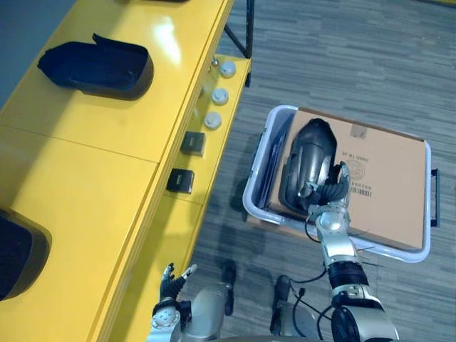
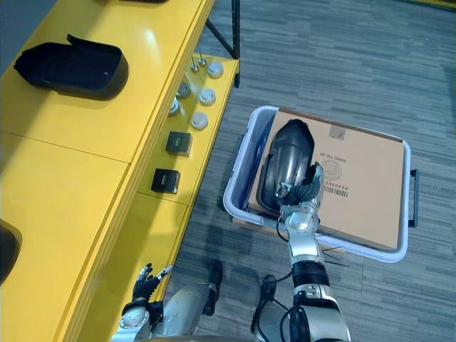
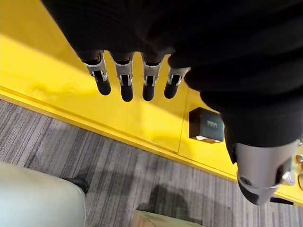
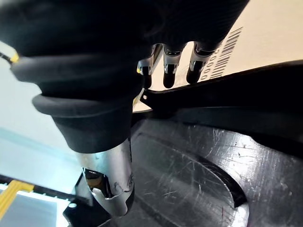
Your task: Walk over and take plastic housings, then place them on the shelf
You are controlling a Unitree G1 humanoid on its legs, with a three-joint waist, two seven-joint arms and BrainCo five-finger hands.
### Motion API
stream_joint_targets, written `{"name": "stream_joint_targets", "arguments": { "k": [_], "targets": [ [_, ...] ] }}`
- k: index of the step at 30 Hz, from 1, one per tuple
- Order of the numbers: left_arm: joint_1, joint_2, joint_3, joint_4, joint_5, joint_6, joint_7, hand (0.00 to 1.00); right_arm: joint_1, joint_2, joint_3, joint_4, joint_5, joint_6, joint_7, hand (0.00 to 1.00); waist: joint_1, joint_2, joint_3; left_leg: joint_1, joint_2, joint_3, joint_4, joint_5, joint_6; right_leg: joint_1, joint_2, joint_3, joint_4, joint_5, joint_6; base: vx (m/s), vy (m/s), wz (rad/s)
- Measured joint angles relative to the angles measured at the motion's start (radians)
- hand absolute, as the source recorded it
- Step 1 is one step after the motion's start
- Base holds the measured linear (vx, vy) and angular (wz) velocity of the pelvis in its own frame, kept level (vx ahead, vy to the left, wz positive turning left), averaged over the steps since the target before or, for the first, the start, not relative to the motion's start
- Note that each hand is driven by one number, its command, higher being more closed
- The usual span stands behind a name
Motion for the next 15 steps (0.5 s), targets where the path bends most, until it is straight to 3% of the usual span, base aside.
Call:
{"name": "stream_joint_targets", "arguments": {
  "k": [4, 5, 15],
  "targets": [
    [-0.024, -0.009, -0.038, -0.012, -0.017, -0.004, 0.018, 0.00, -0.043, 0.000, -0.052, 0.078, 0.014, 0.026, -0.030, 0.00, 0.018, 0.003, 0.010, -0.019, 0.002, 0.000, 0.010, 0.000, 0.000, -0.019, 0.000, -0.005, 0.015, -0.003, -0.005, -0.04, 0.008, -0.01],
    [-0.033, -0.013, -0.049, -0.012, -0.019, -0.005, 0.020, 0.00, -0.074, -0.004, -0.064, 0.123, 0.017, 0.031, -0.037, 1.00, 0.020, 0.003, 0.013, -0.026, 0.002, -0.002, 0.012, 0.000, 0.000, -0.024, 0.000, -0.010, 0.015, -0.003, -0.005, -0.05, -0.001, 0.03],
    [-0.063, -0.021, -0.078, -0.001, -0.077, -0.005, 0.037, 0.00, -0.251, -0.049, -0.098, 0.273, 0.050, 0.033, -0.037, 1.00, 0.022, -0.002, 0.024, -0.054, 0.006, -0.012, 0.015, 0.008, -0.003, -0.052, 0.004, -0.018, 0.029, -0.004, -0.006, -0.02, 0.000, 0.03]
  ]
}}
